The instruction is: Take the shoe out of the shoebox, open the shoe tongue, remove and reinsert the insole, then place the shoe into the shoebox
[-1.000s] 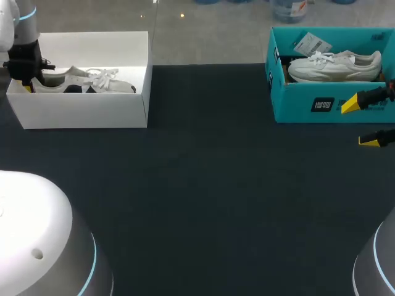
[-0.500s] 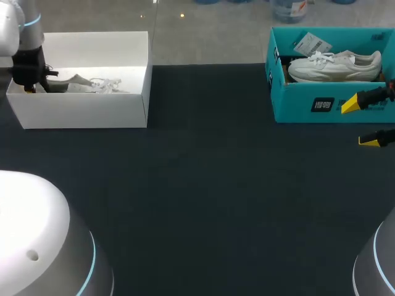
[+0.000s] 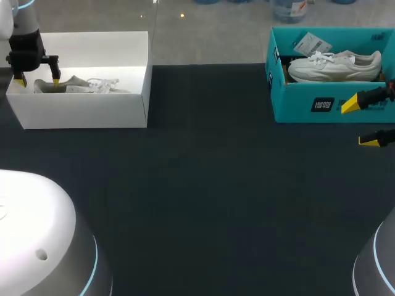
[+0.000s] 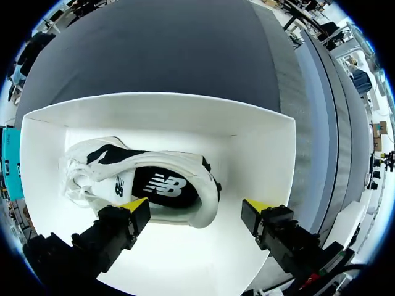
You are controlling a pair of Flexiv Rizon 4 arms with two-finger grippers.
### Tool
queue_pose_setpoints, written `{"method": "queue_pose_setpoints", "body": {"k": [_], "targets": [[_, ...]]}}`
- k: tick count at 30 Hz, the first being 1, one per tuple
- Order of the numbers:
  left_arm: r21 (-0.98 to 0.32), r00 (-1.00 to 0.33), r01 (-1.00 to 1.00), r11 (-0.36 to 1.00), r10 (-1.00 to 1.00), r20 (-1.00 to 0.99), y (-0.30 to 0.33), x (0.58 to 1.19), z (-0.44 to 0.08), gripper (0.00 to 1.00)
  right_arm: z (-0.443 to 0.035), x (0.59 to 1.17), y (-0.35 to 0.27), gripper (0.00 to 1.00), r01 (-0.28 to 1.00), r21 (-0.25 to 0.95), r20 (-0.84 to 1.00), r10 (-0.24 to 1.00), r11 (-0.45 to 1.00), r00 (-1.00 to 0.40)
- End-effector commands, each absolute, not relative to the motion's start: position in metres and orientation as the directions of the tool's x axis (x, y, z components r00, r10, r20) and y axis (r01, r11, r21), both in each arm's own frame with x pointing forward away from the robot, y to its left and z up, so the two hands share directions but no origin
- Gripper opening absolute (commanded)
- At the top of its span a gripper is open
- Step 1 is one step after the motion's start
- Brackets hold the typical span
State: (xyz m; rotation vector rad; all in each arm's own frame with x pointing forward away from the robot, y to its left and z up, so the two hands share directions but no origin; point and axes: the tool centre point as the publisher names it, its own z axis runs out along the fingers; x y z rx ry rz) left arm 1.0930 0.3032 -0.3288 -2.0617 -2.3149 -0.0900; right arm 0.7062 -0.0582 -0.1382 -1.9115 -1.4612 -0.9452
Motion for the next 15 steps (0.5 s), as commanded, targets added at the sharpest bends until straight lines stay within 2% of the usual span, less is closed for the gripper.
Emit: {"method": "queue_pose_setpoints", "body": {"k": [1, 15], "targets": [[0.014, -0.145, 0.989, 0.144, 0.986, 0.077, 0.293, 1.084, -0.296, 1.00, -0.139, 0.706, -0.058, 1.00, 0.966, -0.008, 0.797, 0.581, -0.260, 0.163], [0.051, -0.276, 0.961, 0.273, 0.960, 0.054, 0.266, 1.098, -0.214, 1.00, -0.139, 0.706, -0.058, 1.00, 0.966, -0.008, 0.797, 0.581, -0.260, 0.163]]}}
